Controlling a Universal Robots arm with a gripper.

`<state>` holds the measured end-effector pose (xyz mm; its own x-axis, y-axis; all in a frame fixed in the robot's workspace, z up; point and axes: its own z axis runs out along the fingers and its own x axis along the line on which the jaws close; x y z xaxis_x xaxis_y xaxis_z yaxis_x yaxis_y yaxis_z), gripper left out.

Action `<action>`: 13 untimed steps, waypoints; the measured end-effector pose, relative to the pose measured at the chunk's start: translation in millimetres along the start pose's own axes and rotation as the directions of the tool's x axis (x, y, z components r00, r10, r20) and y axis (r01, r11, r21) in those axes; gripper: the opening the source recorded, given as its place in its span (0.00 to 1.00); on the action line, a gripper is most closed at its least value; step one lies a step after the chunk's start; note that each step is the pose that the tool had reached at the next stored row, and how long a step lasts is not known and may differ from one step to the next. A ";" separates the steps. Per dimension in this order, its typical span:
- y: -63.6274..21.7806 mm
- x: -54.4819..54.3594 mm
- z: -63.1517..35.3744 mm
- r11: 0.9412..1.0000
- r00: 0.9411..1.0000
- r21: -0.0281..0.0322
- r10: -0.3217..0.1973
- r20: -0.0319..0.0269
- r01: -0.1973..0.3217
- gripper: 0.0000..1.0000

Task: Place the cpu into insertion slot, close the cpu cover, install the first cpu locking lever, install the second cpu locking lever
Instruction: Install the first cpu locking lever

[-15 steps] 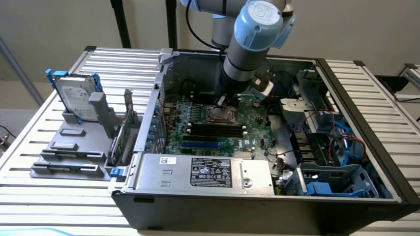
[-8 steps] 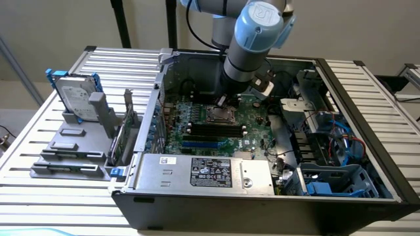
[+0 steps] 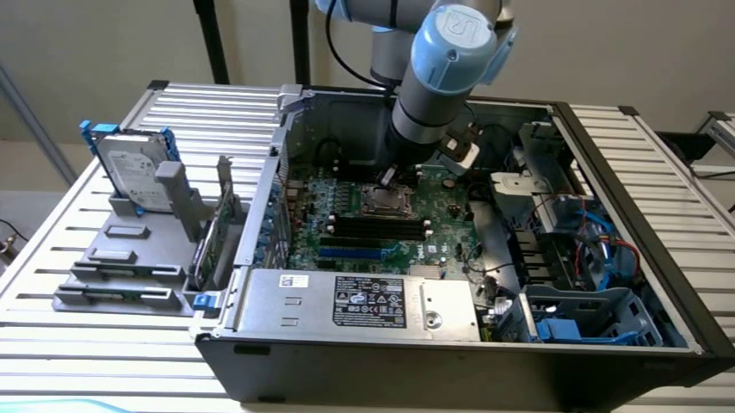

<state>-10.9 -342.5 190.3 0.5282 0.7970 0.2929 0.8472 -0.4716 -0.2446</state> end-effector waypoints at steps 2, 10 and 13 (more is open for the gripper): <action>-0.2 0.2 -1.0 1.000 1.000 0.002 0.001 0.001 -0.001 0.11; -3.3 -3.4 -7.7 1.000 1.000 0.005 0.003 0.004 -0.003 0.11; -6.9 -8.2 -9.7 1.000 1.000 0.005 0.003 0.003 -0.003 0.11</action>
<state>-20.5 -349.5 198.6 0.5302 0.7970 0.2892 0.8455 -0.4716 -0.2504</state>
